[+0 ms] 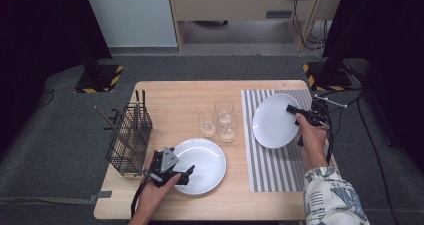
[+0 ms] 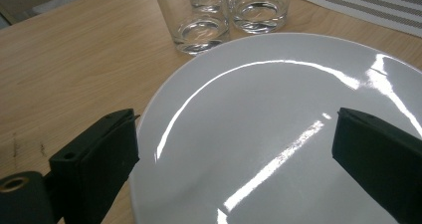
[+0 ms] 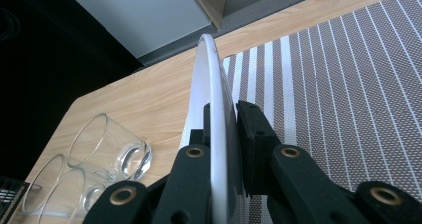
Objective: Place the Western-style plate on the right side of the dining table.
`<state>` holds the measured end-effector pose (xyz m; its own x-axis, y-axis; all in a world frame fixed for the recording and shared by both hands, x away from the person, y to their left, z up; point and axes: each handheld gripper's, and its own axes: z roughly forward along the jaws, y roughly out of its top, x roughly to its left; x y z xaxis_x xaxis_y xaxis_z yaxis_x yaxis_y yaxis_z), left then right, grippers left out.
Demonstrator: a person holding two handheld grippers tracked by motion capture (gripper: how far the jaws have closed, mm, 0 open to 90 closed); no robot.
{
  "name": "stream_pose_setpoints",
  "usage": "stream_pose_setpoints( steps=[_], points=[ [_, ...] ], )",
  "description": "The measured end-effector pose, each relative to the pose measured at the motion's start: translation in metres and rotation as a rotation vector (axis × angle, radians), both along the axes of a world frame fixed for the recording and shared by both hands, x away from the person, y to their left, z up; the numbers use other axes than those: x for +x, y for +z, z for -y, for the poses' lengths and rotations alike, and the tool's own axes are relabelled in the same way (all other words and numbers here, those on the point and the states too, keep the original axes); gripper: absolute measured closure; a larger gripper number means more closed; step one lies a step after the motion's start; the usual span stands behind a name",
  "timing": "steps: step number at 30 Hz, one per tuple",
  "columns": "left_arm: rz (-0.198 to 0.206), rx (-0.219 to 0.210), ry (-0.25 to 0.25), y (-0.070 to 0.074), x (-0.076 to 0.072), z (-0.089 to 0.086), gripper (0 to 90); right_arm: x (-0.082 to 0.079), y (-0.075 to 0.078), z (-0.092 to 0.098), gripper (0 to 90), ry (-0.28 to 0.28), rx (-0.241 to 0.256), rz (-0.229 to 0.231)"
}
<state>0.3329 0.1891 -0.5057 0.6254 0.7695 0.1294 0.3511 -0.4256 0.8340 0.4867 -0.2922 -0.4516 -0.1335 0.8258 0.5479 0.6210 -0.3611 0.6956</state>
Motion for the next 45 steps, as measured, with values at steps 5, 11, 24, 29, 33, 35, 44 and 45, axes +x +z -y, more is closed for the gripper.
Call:
stream_pose_setpoints(
  steps=[5, 11, 24, 29, 33, 35, 44, 45],
  points=[
    [0.000, 0.001, 0.000, 0.000, 0.000, 0.000, 3.7, 0.000, 0.000, 0.000, 83.6, 0.001, -0.005, -0.001],
    [0.003, 0.001, 0.003, 0.001, 0.000, 0.000, 3.9, 0.000, -0.001, 0.002, 83.6, -0.002, -0.011, 0.000],
    [0.004, 0.000, 0.004, 0.001, 0.000, -0.001, 3.9, 0.001, -0.002, 0.001, 83.6, -0.004, -0.017, -0.006],
    [0.005, -0.002, 0.006, 0.001, 0.000, -0.001, 3.9, 0.001, -0.002, 0.002, 83.5, -0.006, -0.015, -0.013],
    [0.006, -0.001, 0.003, 0.001, -0.001, -0.001, 4.0, 0.001, -0.002, 0.002, 83.4, -0.004, -0.027, -0.018],
    [0.007, 0.000, 0.003, 0.001, -0.001, -0.001, 4.0, 0.001, -0.002, 0.003, 83.3, -0.002, -0.031, -0.026],
    [0.009, -0.011, 0.014, 0.002, 0.000, -0.003, 4.3, -0.001, -0.006, 0.009, 82.2, 0.008, -0.060, -0.043],
    [0.008, -0.009, 0.015, 0.002, 0.000, -0.004, 4.3, -0.002, -0.007, 0.010, 81.6, 0.012, -0.079, -0.047]
  ],
)
